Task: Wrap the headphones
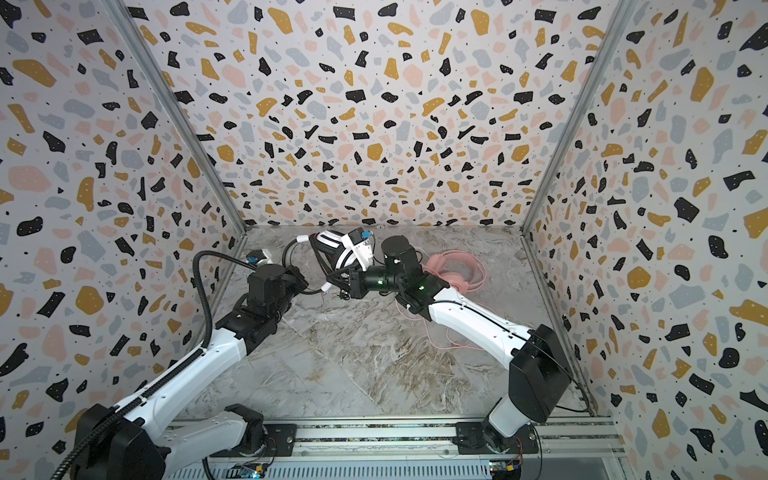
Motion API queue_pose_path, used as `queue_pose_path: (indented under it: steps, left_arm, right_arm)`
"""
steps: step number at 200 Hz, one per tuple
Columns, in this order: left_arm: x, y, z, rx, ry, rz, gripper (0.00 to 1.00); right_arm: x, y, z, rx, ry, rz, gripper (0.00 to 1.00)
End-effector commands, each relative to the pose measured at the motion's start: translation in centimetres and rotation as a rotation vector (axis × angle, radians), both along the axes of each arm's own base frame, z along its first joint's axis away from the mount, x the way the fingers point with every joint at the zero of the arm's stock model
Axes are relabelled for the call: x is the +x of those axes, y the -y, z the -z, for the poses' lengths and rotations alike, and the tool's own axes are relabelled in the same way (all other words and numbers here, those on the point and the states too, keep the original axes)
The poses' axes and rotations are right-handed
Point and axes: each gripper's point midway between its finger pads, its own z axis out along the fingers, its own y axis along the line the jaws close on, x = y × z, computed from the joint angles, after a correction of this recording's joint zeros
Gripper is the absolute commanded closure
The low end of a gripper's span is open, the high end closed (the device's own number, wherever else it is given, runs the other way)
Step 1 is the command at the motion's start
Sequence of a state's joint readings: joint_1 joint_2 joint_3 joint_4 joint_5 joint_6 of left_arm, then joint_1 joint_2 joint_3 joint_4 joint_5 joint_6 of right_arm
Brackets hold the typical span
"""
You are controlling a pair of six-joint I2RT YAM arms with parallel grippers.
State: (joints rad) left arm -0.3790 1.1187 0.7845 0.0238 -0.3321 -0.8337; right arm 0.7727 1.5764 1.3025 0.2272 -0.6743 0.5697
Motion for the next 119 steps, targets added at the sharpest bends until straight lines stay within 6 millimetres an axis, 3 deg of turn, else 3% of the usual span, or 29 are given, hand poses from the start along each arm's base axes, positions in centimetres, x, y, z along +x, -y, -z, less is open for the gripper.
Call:
queue_pose_path:
  steps: [1,53,119]
  left_arm:
    - [0.1,0.8,-0.7,-0.047,0.053,0.017,1.00]
    - [-0.3,2.5,-0.2,-0.083,0.043,0.076,1.00]
    - [-1.5,3.1,1.0,-0.022,-0.034,0.130,1.00]
  right_arm:
    - [0.3,0.8,-6.8,0.219,0.025,-0.028,0.88]
    - [2.1,1.1,-8.2,0.357,-0.044,0.027,0.89]
    - [5.1,0.7,-5.7,0.364,-0.037,0.201,0.89]
